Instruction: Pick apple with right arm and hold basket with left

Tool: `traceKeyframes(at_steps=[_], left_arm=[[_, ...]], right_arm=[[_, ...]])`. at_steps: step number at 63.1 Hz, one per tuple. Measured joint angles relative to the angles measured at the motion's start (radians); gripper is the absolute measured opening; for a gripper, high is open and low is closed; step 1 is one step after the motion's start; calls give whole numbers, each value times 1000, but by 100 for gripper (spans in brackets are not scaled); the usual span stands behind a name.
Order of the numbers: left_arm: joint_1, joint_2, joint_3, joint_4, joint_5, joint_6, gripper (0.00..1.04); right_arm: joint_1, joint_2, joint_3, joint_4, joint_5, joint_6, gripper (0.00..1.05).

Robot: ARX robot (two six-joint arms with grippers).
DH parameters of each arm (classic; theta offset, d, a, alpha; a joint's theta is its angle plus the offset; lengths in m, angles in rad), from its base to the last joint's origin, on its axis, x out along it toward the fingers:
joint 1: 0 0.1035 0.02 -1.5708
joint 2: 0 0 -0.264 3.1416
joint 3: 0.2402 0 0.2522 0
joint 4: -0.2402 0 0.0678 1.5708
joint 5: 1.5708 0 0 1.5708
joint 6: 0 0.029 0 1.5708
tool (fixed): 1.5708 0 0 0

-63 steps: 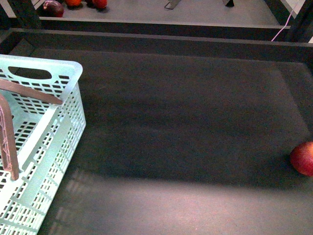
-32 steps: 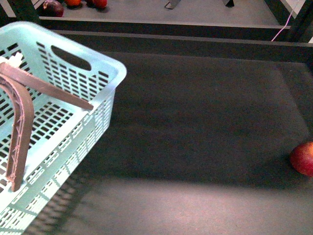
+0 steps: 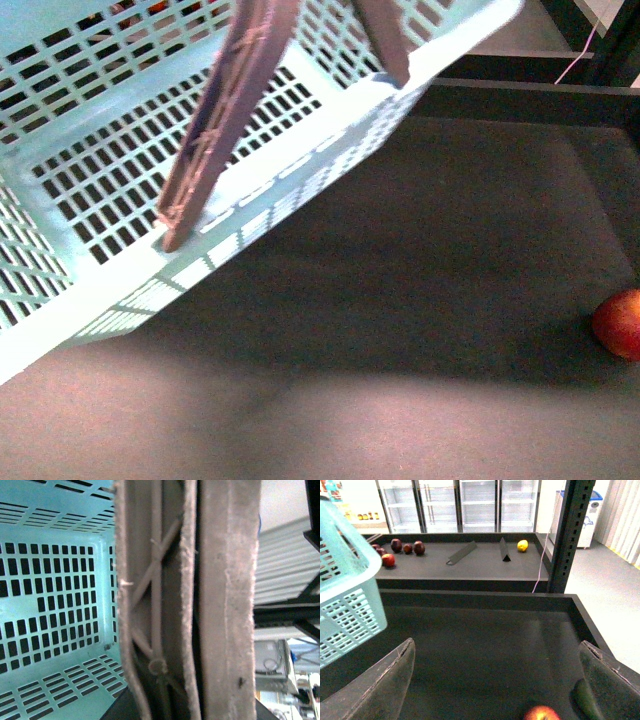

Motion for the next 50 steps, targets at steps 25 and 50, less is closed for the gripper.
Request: traceKeyframes(at_steps=[25,50], left_arm=[[-183,61,58,-18,0,17,15],[-189,61,62,-22,-4,19,15]], right_arm=[[0,0,0,0,0,0,96],[0,0,0,0,0,0,96]])
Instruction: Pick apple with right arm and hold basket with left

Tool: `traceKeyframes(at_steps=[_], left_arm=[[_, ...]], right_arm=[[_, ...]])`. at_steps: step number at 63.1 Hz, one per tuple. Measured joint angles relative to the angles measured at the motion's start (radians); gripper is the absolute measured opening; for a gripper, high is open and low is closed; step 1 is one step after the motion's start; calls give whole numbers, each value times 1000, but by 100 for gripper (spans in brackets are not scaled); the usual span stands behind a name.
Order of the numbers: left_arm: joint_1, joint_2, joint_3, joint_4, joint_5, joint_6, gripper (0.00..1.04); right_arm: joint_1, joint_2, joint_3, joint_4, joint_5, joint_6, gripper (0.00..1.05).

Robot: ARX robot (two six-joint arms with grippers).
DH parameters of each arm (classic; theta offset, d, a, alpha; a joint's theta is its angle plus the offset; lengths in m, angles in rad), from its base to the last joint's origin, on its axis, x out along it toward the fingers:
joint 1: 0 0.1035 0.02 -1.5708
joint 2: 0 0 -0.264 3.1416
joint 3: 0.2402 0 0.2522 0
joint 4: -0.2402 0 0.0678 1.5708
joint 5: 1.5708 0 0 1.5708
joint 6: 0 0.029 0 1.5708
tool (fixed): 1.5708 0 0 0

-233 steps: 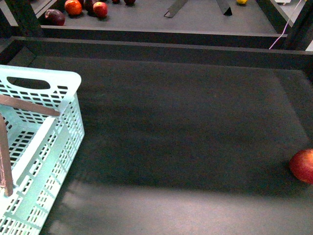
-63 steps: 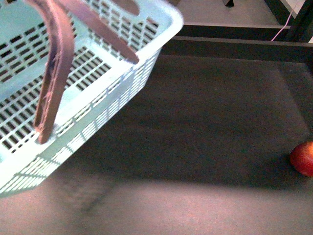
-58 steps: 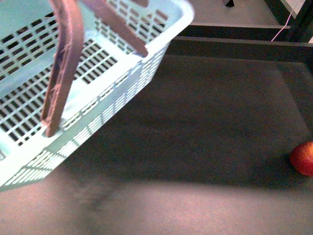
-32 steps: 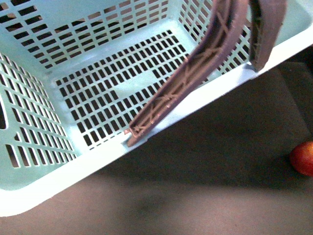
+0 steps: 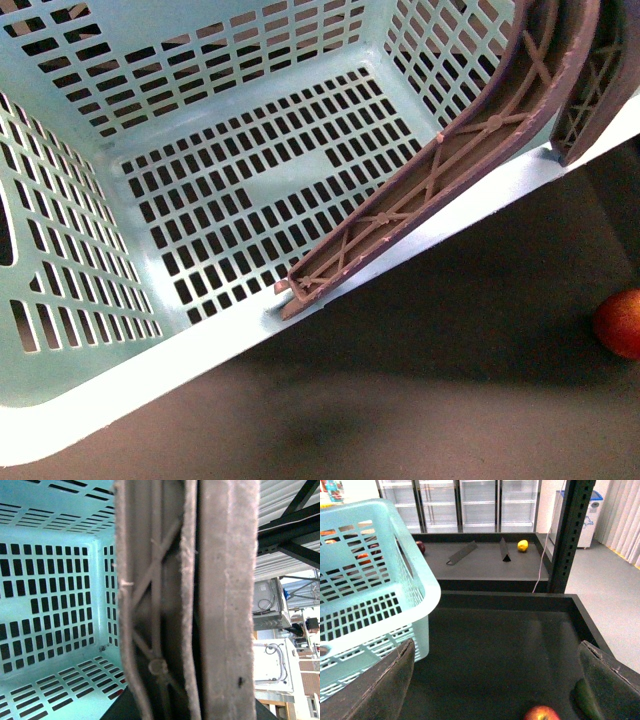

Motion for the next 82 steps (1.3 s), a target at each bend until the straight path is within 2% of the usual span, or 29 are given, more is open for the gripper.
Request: traceKeyframes(at_steps=[11,15,19,26,33,39,51,57,70,82], left_arm=[[0,0,0,0,0,2,15],[0,0,0,0,0,2,15],[0,0,0,0,0,1,15],[0,0,2,-1,0,4,15],[0,0,2,-2,-2,5,15],[0,0,2,-2,0,6,15],[0,0,2,-2,-3,7,15],[0,0,2,-2,0,5,15],[0,0,2,-2,-1,6,15],[0,0,2,-2,0,5,15]], right_arm=[[2,10,4,-16,12,8,96],[3,103,76,-204,78,107,96],[-22,222,127,-352,91,202,96],[-58,312,127,-374,66,269,96],[-121,437,127,-272,-41,297,96],[-172,623,127,-104,-57,278,96],[-227,1196,196,373,22,150,96],[-233,1450,275,525,33,107,96],[-244,1878,399,651,53,37,96],[-262,2093,475,697,52,-17,96]])
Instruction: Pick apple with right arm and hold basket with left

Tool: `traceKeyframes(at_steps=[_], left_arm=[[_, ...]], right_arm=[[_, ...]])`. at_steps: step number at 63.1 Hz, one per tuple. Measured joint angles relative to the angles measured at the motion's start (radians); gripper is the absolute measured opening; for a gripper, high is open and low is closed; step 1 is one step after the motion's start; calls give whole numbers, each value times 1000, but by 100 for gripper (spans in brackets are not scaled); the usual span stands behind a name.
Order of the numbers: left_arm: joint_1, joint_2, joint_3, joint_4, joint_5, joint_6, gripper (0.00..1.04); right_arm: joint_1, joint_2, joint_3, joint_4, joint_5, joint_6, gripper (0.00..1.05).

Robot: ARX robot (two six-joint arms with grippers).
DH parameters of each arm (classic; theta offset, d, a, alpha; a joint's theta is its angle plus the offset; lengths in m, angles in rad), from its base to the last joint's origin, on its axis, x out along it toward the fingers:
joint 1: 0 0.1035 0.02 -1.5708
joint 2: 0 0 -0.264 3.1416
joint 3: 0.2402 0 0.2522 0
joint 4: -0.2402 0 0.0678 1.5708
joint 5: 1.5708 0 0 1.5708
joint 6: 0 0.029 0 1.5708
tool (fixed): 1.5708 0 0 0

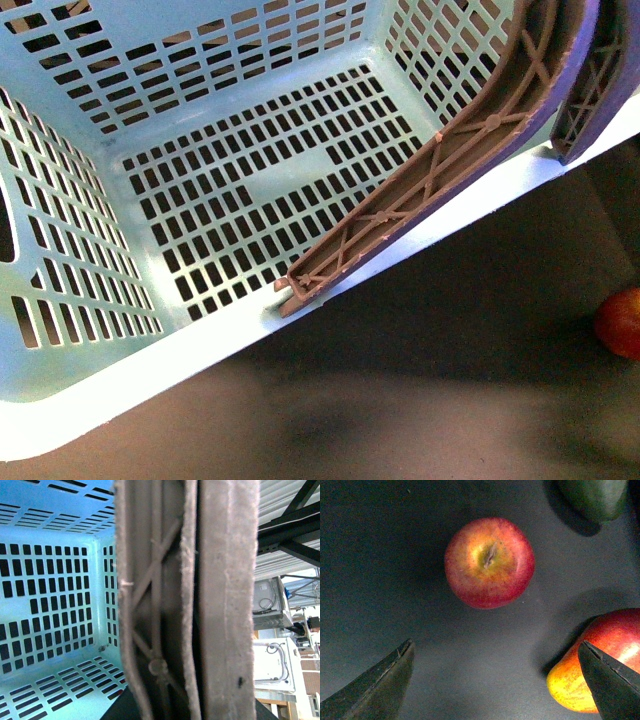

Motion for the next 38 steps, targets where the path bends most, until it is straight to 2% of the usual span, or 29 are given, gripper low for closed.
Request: traceKeyframes(at_steps=[16,38], left_arm=[[0,0,0,0,0,0,15],[0,0,0,0,0,0,15]], right_arm=[[9,129,97,2,15,-34,96],[47,233,275,-74,50,-35,96]])
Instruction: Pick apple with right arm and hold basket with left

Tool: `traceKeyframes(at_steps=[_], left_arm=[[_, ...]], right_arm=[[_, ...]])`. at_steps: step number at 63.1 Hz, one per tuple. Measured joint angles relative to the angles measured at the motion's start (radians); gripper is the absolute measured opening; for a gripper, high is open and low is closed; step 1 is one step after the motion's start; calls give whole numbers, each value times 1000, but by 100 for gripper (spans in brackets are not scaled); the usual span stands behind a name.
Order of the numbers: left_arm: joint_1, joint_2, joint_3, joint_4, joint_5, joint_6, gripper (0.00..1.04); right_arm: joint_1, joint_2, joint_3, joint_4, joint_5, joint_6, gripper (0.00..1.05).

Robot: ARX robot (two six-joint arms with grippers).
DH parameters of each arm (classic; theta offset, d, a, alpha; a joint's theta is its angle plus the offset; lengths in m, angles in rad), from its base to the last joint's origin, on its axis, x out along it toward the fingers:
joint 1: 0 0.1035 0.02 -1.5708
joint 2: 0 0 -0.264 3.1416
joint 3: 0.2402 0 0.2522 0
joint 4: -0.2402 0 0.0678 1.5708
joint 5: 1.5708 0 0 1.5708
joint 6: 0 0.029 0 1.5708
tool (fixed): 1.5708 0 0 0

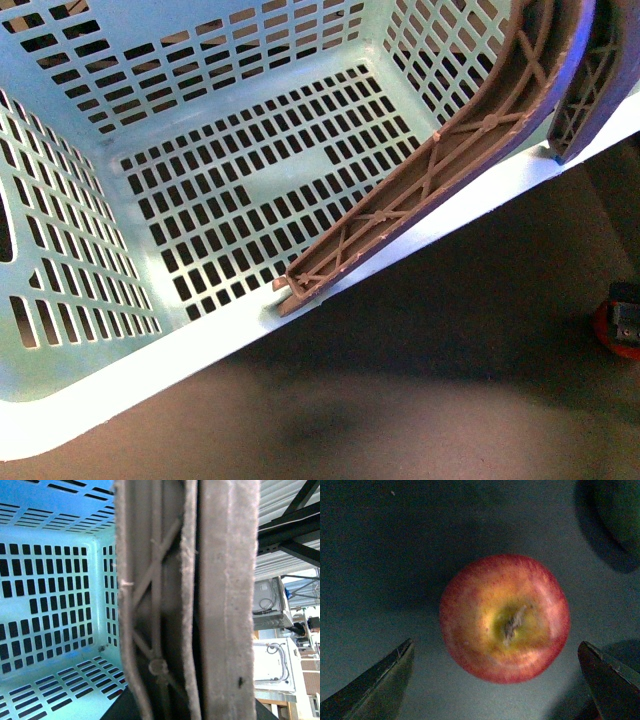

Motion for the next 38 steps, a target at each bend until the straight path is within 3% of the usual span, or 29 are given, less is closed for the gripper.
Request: traceKeyframes(at_steps=[38], left_arm=[[0,0,0,0,0,0,15]], right_arm=[[3,127,163,-71,42,-6,96]])
